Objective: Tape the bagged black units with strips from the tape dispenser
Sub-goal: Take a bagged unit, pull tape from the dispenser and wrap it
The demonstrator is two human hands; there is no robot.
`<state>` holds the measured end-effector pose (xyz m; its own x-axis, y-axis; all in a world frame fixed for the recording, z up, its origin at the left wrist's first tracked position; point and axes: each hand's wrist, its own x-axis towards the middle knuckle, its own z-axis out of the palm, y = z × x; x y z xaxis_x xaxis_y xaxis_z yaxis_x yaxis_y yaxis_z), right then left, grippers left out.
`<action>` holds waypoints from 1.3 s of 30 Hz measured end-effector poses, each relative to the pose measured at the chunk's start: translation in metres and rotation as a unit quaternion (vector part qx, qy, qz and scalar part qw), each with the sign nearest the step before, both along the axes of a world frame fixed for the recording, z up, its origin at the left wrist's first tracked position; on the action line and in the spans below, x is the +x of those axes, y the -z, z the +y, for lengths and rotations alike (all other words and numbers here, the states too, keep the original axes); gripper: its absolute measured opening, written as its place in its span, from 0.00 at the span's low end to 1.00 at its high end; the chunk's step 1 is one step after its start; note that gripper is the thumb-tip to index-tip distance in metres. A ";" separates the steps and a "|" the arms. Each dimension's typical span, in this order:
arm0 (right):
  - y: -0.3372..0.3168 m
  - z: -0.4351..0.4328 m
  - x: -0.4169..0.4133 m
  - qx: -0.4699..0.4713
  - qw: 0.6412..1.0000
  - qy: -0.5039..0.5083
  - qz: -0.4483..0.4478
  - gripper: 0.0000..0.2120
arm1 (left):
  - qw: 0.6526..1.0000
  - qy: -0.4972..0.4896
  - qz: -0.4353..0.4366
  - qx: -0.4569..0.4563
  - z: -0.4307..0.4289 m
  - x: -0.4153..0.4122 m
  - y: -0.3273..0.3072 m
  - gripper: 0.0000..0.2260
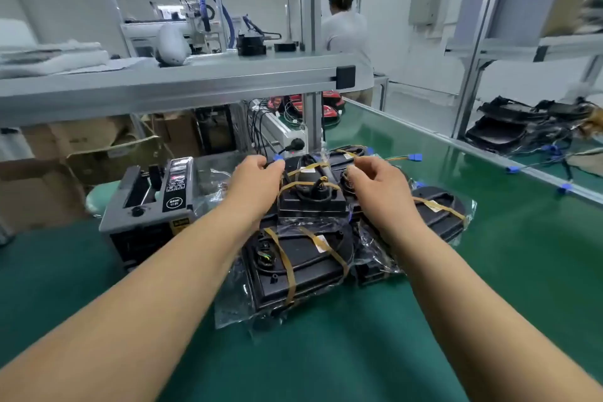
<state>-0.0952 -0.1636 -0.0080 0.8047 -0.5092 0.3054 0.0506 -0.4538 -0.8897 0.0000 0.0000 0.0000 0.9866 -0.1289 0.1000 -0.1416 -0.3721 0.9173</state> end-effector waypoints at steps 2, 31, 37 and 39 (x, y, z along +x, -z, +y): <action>0.002 -0.003 0.015 0.016 0.999 0.012 0.042 0.14 | 0.998 -0.007 0.048 -0.035 -0.007 0.009 0.005 0.09; 0.034 0.113 -0.080 0.408 0.865 -0.287 0.051 0.34 | 0.942 0.173 0.122 -0.260 0.181 -0.156 0.087 0.40; 0.038 0.139 -0.094 0.298 0.890 -0.338 0.073 0.30 | 0.981 0.073 0.047 -0.175 0.217 -0.168 0.070 0.19; 0.041 0.148 -0.093 0.255 0.901 -0.342 0.079 0.34 | 0.990 0.023 -0.062 -0.127 0.222 -0.169 0.044 0.21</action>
<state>-0.1883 -0.0154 -0.0489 0.9963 0.0816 0.0258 0.0172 0.1047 -0.9944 -0.1694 0.2225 -0.0444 0.9584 -0.1283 0.2549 -0.2703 -0.1221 0.9550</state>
